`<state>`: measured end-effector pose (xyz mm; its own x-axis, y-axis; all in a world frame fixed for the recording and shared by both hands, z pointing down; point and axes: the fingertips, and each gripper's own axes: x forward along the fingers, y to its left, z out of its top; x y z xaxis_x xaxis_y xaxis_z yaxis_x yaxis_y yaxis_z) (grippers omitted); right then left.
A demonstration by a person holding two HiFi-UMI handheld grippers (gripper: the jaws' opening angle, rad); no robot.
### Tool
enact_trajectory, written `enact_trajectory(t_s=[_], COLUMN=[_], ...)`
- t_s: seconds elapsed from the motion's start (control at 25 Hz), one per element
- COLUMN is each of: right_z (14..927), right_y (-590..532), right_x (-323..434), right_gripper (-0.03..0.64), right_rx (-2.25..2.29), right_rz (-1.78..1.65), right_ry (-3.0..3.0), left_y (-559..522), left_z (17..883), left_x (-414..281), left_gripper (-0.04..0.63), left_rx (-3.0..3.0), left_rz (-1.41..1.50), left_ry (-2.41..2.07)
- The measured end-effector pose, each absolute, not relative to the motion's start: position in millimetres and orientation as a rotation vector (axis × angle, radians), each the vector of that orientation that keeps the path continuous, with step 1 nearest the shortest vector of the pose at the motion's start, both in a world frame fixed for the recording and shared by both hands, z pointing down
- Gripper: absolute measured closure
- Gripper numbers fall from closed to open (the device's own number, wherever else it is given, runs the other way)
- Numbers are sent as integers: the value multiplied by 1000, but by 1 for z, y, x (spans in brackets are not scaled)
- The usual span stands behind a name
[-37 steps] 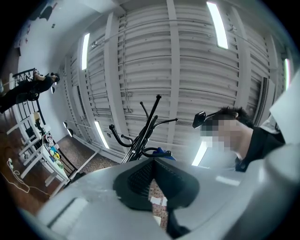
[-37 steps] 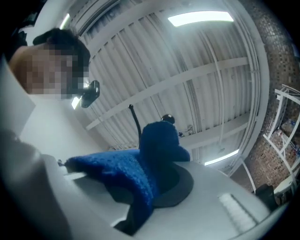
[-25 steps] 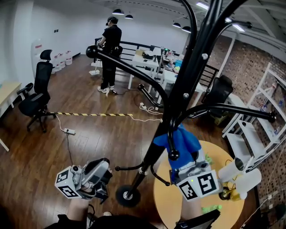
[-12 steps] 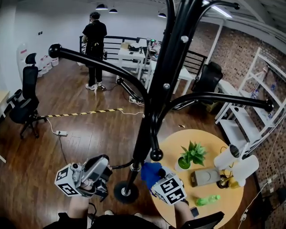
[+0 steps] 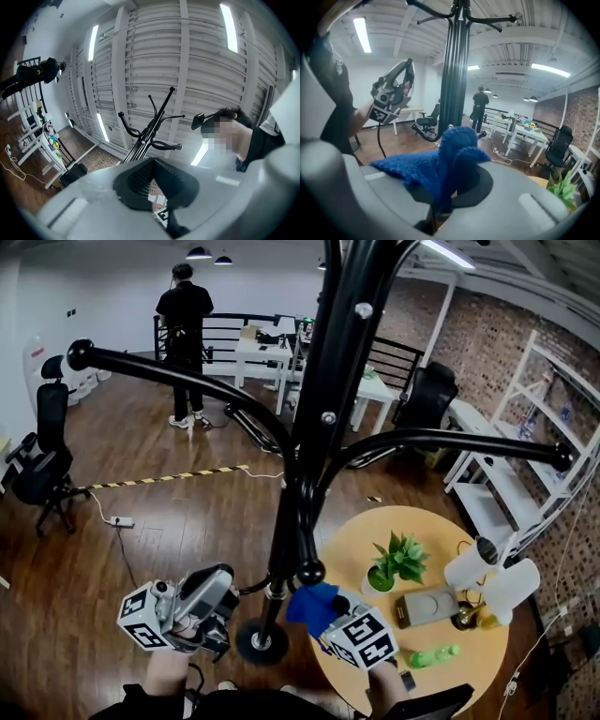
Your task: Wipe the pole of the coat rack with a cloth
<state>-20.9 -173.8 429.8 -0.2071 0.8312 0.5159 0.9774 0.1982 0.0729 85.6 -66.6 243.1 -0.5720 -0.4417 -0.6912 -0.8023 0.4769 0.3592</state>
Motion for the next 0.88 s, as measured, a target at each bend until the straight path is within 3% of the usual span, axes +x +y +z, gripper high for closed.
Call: enact_trajectory(t_s=[0.28, 0.68, 0.88], right_z=[379, 129, 51], right_y=[-142, -153, -183], right_x=[-29, -25, -2], right_gripper=[597, 597, 595], right_rx=[-1787, -2156, -2285], right_rz=[-360, 423, 537], right_ry=[-2258, -2681, -2857], left_y=[-62, -47, -44], left_z=[244, 231, 225], left_x=[99, 123, 130], left_gripper=[595, 595, 595], left_rx=[-955, -886, -864], left_rz=[886, 804, 771], left_ry=[2249, 2251, 2233])
